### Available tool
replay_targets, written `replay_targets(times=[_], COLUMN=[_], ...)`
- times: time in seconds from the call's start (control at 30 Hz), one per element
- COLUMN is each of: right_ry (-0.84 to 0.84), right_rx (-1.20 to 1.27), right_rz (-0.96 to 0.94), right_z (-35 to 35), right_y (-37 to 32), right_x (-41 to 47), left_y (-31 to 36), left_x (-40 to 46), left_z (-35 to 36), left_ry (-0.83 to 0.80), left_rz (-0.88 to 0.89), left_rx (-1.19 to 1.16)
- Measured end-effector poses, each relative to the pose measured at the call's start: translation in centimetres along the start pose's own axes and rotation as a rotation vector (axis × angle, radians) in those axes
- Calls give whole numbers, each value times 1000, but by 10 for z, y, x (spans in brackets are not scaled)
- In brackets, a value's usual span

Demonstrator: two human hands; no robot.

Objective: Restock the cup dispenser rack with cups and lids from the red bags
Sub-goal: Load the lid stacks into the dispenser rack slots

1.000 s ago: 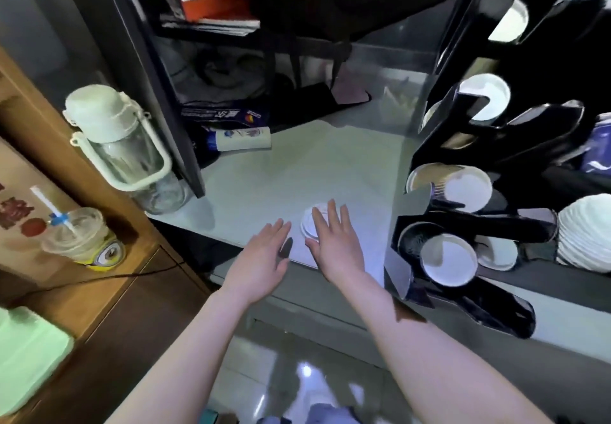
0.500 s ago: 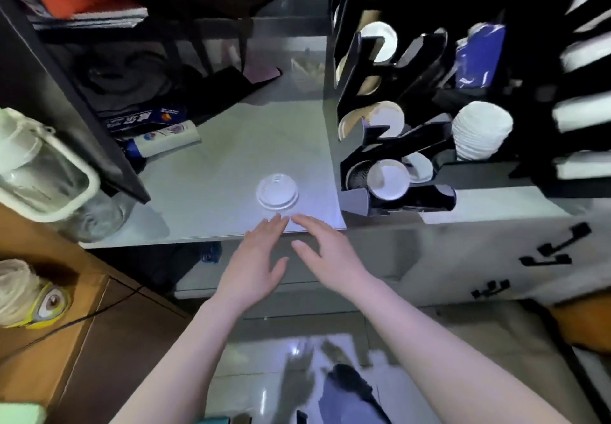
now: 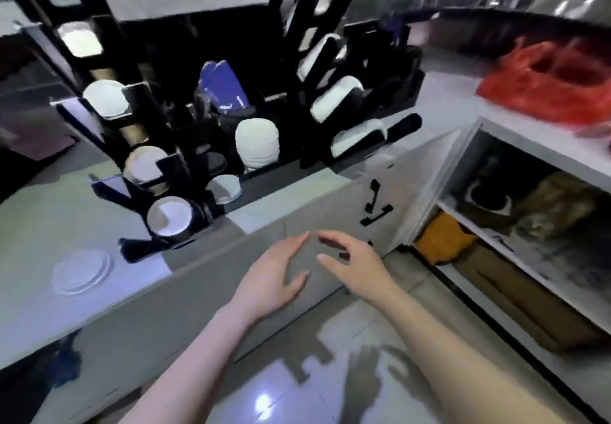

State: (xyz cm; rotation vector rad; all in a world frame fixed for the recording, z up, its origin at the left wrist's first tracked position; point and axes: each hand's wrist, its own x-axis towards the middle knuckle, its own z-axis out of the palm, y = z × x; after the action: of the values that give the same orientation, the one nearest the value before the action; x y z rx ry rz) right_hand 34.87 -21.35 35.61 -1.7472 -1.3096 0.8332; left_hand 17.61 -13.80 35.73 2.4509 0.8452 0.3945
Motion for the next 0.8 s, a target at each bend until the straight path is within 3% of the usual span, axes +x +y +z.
replay_targets(times=[0.47,0.8], right_ry=[419,633], right_rx=[-6,-8], right_rz=[108,187], right_z=[-320,-469], right_y=[139,224], right_x=[-42,-29], left_y=[242,333], left_x=[233,391], left_z=[148,233], left_ry=[-63,-201], left_rz=[234,334], left_rx=[-205,-280])
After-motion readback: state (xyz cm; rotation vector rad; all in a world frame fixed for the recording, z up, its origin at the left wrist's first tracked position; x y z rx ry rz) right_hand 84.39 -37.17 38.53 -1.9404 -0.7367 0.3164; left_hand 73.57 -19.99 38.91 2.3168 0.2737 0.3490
